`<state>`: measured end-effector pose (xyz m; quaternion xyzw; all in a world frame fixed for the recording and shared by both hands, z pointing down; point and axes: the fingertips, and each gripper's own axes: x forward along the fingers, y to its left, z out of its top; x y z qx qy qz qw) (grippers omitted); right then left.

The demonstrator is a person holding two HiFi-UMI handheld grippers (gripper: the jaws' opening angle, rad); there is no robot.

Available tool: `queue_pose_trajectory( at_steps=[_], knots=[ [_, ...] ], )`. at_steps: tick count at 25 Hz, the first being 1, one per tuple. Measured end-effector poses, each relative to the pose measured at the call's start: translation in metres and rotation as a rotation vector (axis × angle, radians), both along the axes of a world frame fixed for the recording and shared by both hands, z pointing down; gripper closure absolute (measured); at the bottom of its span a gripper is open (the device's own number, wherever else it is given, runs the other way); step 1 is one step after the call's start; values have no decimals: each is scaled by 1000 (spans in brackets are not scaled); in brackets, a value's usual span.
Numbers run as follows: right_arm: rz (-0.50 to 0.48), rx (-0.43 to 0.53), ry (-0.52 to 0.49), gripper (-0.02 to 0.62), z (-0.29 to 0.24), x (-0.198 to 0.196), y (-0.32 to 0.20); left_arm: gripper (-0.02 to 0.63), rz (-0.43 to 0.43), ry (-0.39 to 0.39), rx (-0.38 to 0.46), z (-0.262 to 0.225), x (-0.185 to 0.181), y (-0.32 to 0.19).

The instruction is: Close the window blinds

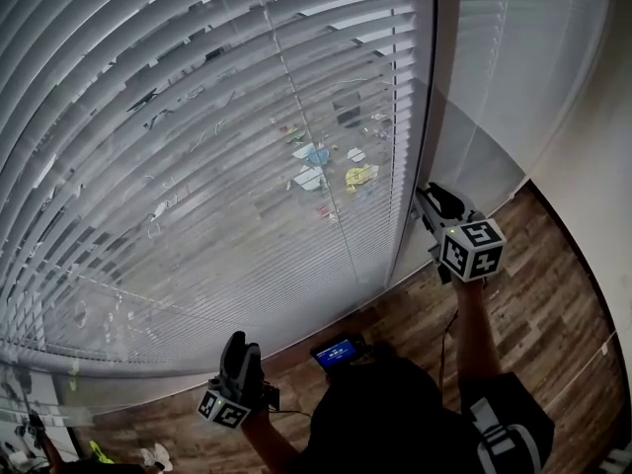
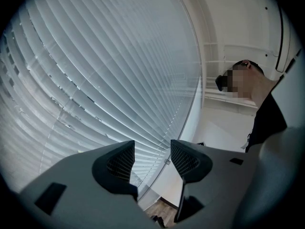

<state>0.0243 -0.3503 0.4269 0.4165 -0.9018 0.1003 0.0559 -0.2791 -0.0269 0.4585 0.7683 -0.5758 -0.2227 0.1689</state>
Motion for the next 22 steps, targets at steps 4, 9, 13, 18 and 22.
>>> queue_pose_trajectory(
  at_steps=[4, 9, 13, 18, 22],
  knots=[
    [37, 212, 260, 421, -6, -2, 6, 354, -3, -6, 1, -3, 1, 0],
    [69, 349, 471, 411, -5, -4, 6, 354, -11, -7, -2, -1, 3, 0],
    [64, 340, 490, 463, -5, -7, 5, 354, -17, -10, -2, -1, 5, -2],
    [47, 188, 299, 466, -5, 1, 4, 354, -10, -4, -9, 1, 12, -7],
    [37, 146, 203, 466, -8, 6, 0, 354, 1, 0, -20, -3, 19, -16]
  ],
)
